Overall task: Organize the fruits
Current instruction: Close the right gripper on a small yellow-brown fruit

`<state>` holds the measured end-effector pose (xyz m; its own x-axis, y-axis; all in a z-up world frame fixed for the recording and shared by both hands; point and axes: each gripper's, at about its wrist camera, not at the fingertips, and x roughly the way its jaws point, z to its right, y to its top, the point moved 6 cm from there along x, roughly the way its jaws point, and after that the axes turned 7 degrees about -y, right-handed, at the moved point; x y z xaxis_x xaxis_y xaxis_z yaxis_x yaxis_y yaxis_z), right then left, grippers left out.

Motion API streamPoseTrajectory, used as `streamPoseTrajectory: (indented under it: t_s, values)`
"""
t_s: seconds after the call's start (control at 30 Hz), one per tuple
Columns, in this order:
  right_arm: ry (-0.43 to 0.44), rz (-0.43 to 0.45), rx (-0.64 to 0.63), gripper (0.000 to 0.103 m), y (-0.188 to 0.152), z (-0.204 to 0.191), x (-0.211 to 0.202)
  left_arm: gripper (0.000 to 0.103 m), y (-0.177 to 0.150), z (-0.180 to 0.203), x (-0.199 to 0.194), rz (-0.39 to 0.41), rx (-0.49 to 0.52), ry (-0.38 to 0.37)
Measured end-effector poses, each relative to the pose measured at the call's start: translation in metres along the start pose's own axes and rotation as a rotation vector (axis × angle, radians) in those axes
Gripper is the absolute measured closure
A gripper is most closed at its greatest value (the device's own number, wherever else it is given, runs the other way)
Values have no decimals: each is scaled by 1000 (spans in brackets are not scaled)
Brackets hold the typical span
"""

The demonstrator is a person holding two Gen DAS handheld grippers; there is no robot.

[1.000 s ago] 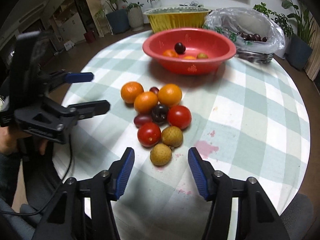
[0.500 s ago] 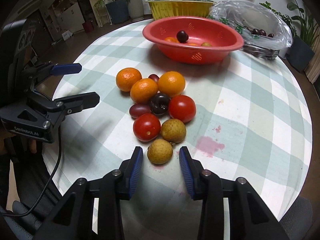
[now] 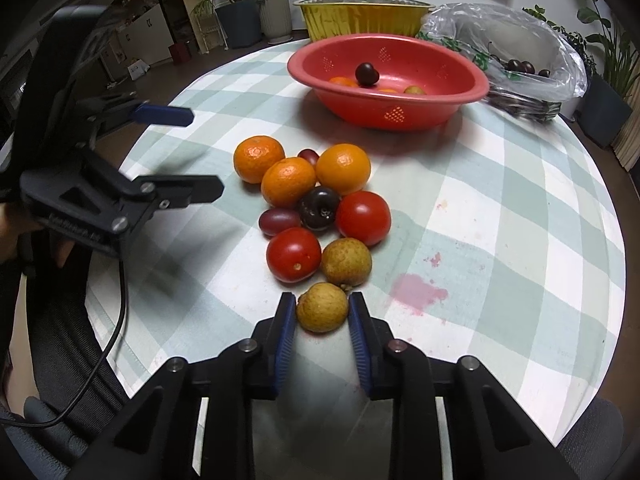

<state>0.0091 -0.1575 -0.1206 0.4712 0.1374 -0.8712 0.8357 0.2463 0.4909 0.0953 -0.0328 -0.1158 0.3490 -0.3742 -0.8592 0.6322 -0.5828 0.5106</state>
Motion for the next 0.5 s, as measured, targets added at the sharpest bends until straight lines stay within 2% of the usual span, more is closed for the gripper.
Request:
streamPoseTrajectory:
  t_s: [0.2,0.5]
  values:
    - [14,-3,22,74,-4,5,-4,0,12,-4,14,-40,122,-39]
    - [25,-4,42,74,-6,10,-6,1,24,-2,28,-64,191,-126]
